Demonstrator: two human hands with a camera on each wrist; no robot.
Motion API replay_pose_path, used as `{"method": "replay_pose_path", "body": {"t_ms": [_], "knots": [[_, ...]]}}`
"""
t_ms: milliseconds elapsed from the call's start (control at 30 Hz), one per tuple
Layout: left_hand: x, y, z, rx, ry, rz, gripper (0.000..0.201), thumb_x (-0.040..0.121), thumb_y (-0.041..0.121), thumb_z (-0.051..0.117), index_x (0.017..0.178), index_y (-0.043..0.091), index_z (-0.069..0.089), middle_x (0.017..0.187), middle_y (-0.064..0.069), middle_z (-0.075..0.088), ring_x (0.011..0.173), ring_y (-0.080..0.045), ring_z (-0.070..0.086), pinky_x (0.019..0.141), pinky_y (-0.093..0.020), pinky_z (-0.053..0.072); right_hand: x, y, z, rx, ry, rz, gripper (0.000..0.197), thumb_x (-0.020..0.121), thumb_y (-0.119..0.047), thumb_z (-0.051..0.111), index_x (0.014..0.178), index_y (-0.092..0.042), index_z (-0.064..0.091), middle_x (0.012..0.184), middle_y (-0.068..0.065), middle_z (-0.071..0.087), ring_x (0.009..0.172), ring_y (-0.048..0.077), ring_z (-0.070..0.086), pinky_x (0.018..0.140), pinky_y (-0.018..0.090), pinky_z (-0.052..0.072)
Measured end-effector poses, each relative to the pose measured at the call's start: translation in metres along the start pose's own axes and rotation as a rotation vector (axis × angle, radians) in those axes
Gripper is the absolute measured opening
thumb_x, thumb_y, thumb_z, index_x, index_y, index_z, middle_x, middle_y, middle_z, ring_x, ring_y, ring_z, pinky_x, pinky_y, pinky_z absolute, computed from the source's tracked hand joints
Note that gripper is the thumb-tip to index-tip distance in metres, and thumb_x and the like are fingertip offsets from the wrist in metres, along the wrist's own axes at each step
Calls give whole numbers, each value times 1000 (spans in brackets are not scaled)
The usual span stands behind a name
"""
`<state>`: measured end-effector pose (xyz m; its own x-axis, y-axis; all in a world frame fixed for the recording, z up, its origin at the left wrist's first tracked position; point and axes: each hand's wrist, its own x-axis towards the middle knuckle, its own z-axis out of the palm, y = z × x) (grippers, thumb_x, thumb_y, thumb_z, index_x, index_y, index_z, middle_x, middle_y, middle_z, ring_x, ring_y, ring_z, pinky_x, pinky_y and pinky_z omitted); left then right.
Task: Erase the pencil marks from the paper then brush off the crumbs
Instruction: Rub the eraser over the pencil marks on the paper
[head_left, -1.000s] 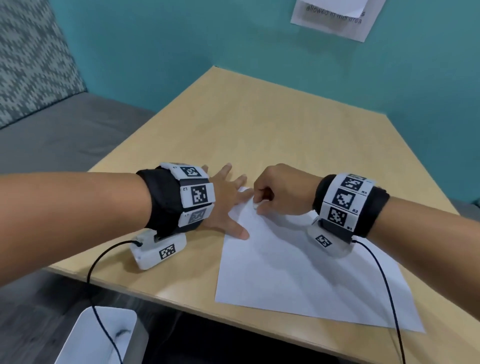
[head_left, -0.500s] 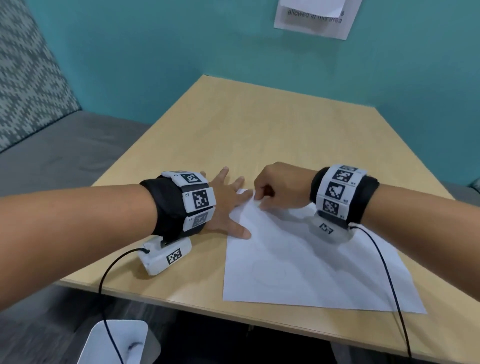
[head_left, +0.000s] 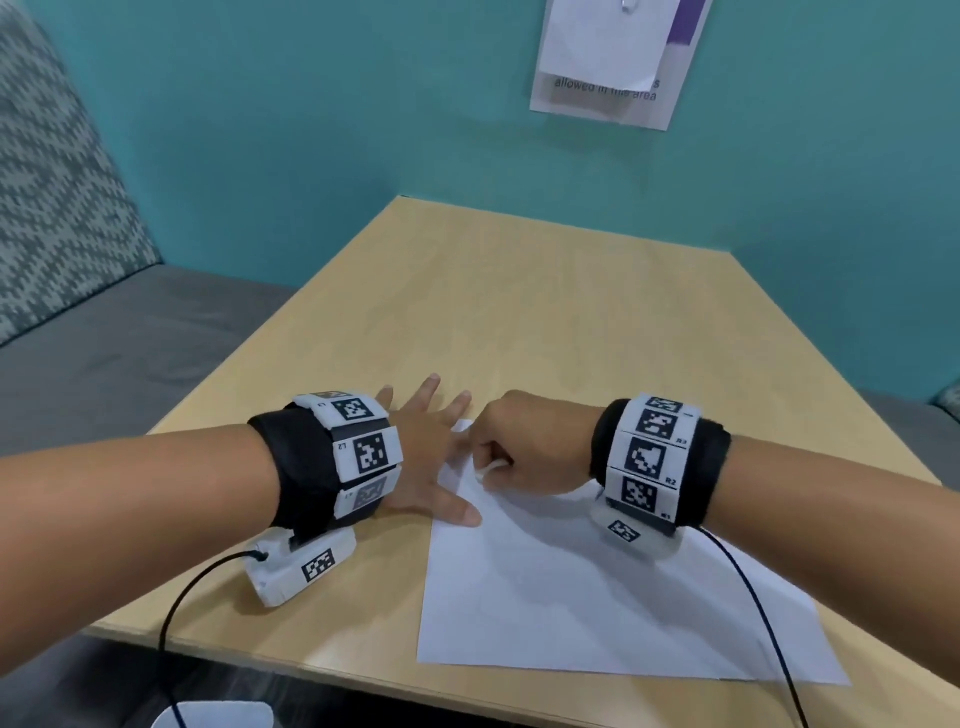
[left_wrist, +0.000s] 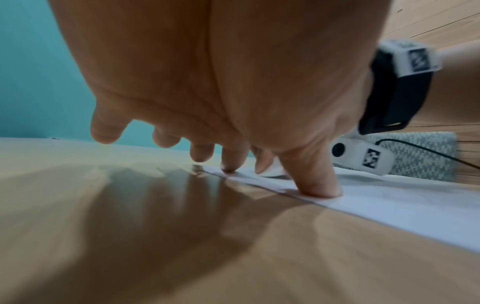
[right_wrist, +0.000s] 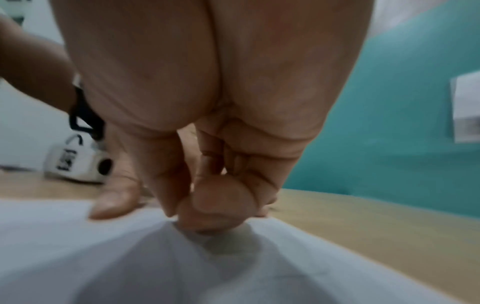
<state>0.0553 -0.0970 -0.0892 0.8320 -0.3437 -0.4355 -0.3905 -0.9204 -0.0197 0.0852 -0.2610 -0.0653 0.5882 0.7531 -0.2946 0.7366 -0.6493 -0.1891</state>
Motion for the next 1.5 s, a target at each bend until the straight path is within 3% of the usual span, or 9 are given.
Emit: {"method": "replay_pose_path", "body": {"t_ms": [167,333,467,867,1067,1200,1300,1433,1500], "knots": [[2,0,0,21,-27,-19,103,81,81,45,157,38,-8,164,3,-23,147,-30,-29,116,-66,-1,2,34,-14,-16,85,157,9,84,-15,60,77,-13,65,69,-6,59,66,15,54,64,29,46],[2,-1,1,13,-24,-6,102,80,81,46,156,40,-9,164,4,-23,147,-31,-29,116,-67,-1,-4,10,4,6,50,-3,21,83,-12,57,66,-24,53,57,-14,48,52,5,44,57,21,35],[1,-1,1,10,-29,-17,105,80,81,48,157,38,-9,164,4,-24,147,-29,-30,116,-66,-3,-3,34,-7,-3,102,112,7,84,-16,60,79,-16,65,73,-9,59,62,5,50,64,24,41],[11,3,-10,102,-17,35,103,84,81,41,159,30,-7,161,3,-30,146,-29,-31,115,-67,-5,-5,40,-5,-7,71,159,14,83,-18,59,70,-22,58,68,-5,61,62,16,54,61,29,48],[23,0,-5,83,-35,87,98,83,82,39,154,42,-14,162,1,-27,147,-32,-29,114,-69,-3,-12,25,-3,-8,52,117,14,85,-15,54,75,-12,64,67,2,61,63,22,55,65,36,52],[20,0,-4,69,-8,84,87,82,82,42,154,49,6,161,0,-31,144,-33,-35,112,-70,-8,-12,8,3,54,15,-29,14,86,-15,59,91,-9,71,71,-5,62,60,11,53,66,30,50],[21,0,-2,81,-23,54,98,78,86,40,152,48,-12,160,2,-32,143,-31,-38,111,-71,-10,-8,29,-4,29,96,76,12,85,-15,59,88,-11,71,73,-5,63,61,11,53,65,29,46],[18,4,-3,84,-16,37,82,80,83,42,152,46,26,160,1,-33,143,-32,-37,112,-71,-7,-8,4,4,94,38,-36,10,84,-17,64,89,-12,70,74,-3,64,59,7,52,61,24,45],[16,6,-3,93,-18,29,82,81,83,41,153,45,26,161,-1,-32,143,-34,-37,112,-71,-5,-4,5,3,72,42,-46,11,84,-17,64,91,-12,71,77,-3,66,61,8,53,62,24,46]]}}
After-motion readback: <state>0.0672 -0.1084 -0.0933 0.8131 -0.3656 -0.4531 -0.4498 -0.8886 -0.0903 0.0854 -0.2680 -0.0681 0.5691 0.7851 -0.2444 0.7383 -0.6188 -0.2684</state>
